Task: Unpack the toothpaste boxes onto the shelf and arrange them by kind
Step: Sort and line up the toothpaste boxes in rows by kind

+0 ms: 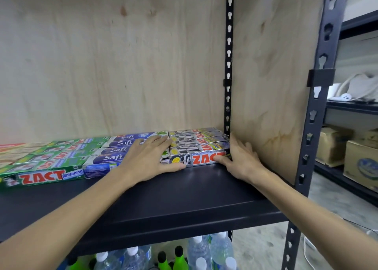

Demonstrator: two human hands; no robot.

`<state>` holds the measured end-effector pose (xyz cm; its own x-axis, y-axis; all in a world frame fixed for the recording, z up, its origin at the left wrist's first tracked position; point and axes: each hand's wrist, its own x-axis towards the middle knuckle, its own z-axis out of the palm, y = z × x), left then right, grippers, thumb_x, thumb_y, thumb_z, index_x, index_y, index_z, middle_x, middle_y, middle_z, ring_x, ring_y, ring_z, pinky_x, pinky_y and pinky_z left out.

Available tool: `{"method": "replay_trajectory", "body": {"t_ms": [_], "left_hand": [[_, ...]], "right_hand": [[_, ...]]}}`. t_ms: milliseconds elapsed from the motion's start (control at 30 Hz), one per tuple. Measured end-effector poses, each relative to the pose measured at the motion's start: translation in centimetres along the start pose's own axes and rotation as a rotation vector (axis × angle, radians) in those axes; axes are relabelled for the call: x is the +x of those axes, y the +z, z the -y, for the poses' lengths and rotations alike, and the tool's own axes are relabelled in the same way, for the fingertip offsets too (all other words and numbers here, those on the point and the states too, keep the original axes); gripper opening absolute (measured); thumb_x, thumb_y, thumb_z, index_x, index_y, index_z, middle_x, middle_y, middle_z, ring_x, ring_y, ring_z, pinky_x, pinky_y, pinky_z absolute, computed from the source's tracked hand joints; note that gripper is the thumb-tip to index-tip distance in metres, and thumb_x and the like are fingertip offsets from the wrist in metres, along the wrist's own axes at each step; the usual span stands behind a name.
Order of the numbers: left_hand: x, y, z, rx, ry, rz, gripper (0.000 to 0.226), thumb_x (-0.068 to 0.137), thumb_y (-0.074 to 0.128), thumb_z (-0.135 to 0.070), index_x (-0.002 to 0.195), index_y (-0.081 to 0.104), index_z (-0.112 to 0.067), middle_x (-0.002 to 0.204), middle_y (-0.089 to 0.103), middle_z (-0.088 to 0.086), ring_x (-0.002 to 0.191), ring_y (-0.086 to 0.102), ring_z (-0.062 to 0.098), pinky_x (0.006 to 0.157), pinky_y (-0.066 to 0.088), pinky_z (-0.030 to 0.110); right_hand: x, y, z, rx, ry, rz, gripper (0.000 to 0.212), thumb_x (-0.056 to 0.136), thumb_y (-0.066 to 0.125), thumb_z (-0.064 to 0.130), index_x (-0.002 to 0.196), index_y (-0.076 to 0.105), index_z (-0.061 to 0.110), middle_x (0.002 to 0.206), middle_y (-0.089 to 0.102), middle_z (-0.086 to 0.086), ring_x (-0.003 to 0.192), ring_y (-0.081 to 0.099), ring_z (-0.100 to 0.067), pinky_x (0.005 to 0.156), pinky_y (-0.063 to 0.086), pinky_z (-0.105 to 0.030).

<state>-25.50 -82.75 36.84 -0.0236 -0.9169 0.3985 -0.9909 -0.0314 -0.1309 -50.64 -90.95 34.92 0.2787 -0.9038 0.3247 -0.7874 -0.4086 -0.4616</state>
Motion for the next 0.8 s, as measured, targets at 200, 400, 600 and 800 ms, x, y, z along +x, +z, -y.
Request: {"method": "replay_trajectory", "body": {"t_ms": [200,400,600,800], "left_hand": [[0.0,0.6,0.3,0.008,-0.002,-0.023,0.101,0.073,0.029,-0.094,0.154,0.032,-0.033,0.162,0.031,-0.012,0.147,0.03,0.011,0.115,0.029,0.041],[0.1,1.0,0.4,-0.007,-0.039,-0.061,0.1,0.071,0.031,-0.096,0.151,0.037,-0.036,0.157,0.04,-0.012,0.142,0.04,0.014,0.111,0.033,0.042],[-0.6,0.6,0.0,0.009,-0.055,-0.1,0.1,0.071,0.031,-0.095,0.147,0.044,-0.03,0.155,0.045,-0.008,0.141,0.042,0.016,0.117,0.029,0.044],[-1.9,0.2,0.2,-0.124,-0.105,-0.15,0.107,0.071,0.033,-0.095,0.152,0.035,-0.025,0.16,0.035,-0.005,0.148,0.028,0.014,0.123,0.015,0.046]], "right_hand": [[0.6,0.5,-0.2,-0.013,0.023,0.004,0.095,0.093,0.056,0.058,0.16,0.003,0.016,0.163,0.024,-0.002,0.144,0.024,-0.032,0.115,0.025,-0.047],[0.3,0.4,0.0,-0.062,0.018,-0.022,0.091,0.095,0.053,0.058,0.159,0.004,0.018,0.162,0.026,-0.003,0.143,0.026,-0.031,0.114,0.026,-0.047],[-0.5,0.3,0.7,-0.155,-0.002,-0.105,0.082,0.096,0.051,0.057,0.156,0.014,0.016,0.155,0.034,-0.005,0.135,0.027,-0.03,0.109,0.029,-0.045],[-2.2,-0.1,1.2,-0.272,-0.163,-0.331,0.079,0.091,0.054,0.061,0.152,0.029,0.019,0.149,0.04,-0.005,0.128,0.031,-0.028,0.103,0.033,-0.043]]}}
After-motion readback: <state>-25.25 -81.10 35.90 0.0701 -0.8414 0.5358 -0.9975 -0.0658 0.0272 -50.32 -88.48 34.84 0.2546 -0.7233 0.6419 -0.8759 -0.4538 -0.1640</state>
